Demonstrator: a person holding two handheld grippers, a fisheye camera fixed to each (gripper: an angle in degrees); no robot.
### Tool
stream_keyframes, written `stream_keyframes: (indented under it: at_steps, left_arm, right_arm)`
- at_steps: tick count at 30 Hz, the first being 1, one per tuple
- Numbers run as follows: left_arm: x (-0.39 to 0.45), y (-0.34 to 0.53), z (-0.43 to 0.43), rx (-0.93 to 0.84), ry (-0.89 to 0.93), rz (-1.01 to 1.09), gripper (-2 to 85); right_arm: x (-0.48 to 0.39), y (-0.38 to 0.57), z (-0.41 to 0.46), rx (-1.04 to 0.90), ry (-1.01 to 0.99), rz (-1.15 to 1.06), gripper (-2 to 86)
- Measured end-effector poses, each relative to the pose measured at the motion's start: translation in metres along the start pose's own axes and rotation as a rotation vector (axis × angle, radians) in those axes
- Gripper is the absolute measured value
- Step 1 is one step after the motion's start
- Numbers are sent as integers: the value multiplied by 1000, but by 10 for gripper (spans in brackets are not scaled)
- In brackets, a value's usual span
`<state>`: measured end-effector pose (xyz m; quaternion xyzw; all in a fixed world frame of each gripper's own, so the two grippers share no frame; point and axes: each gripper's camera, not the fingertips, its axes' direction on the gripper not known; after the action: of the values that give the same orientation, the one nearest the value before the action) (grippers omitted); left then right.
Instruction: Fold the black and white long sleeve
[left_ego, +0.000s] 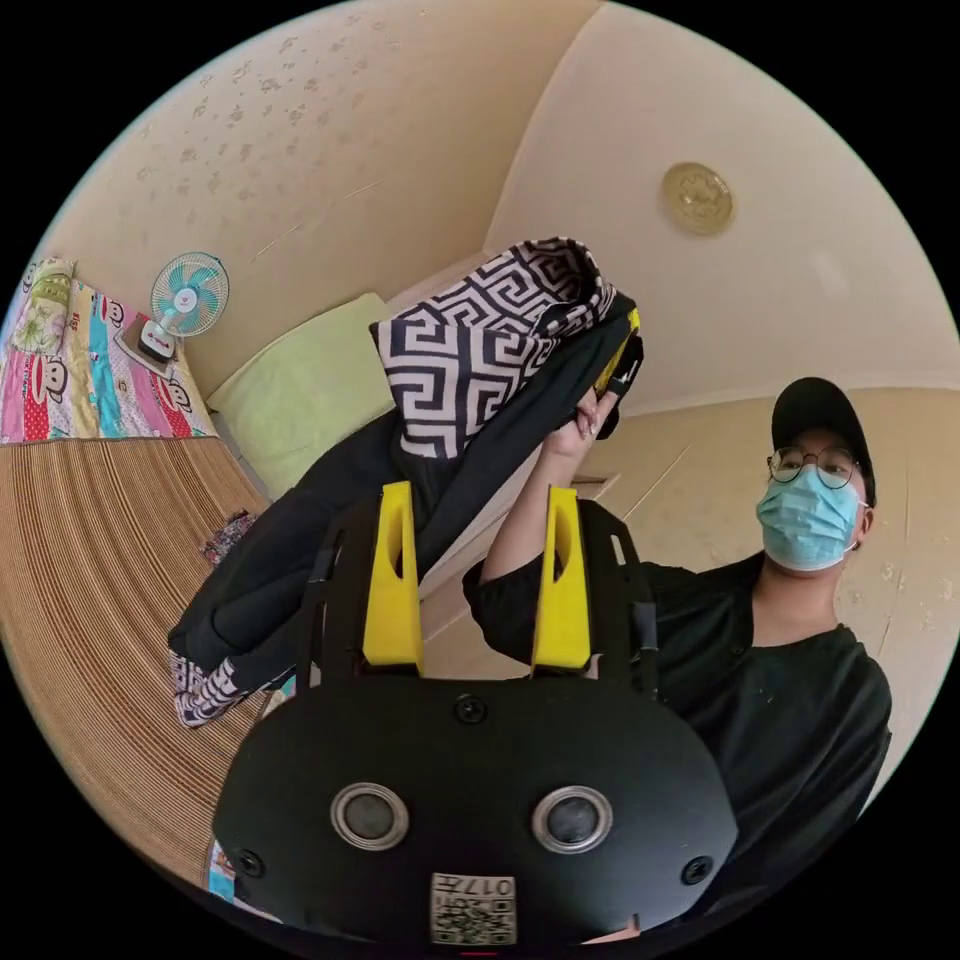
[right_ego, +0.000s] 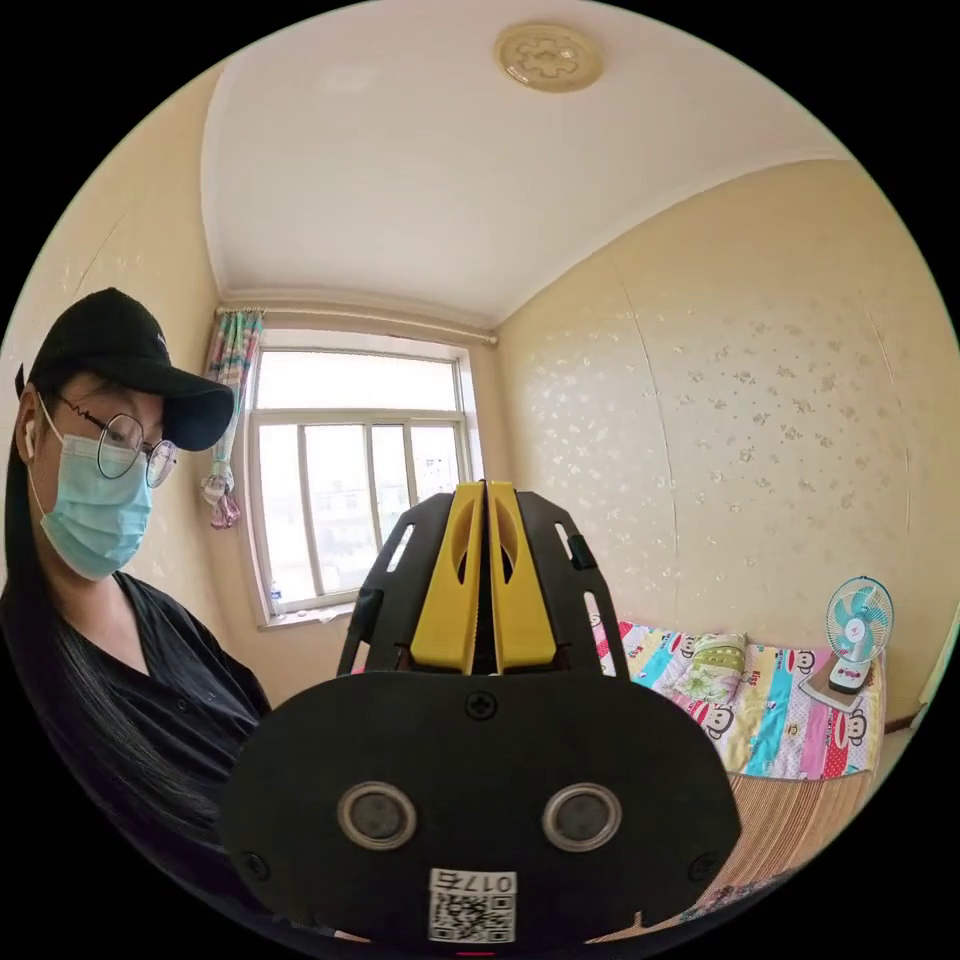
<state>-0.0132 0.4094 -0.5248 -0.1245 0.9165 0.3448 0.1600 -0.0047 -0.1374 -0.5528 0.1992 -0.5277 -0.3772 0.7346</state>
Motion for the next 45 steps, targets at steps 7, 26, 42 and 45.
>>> stream_keyframes:
  at_steps: [7, 26, 42, 45]
  left_arm:
    - [8, -16, -41, 57, 58, -55, 147]
    - [84, -20, -126, -78, -183, 22, 40]
    - [119, -19, -157, 89, -274, 17, -6]
    - [159, -21, -164, 76, -421, 117, -6]
  right_arm:
    - [26, 0, -18, 13, -138, 82, 4]
    - [53, 42, -83, -170, -99, 130, 3]
    - [82, 45, -128, -243, -79, 184, 3]
    - [78, 74, -143, -376, 24, 173, 3]
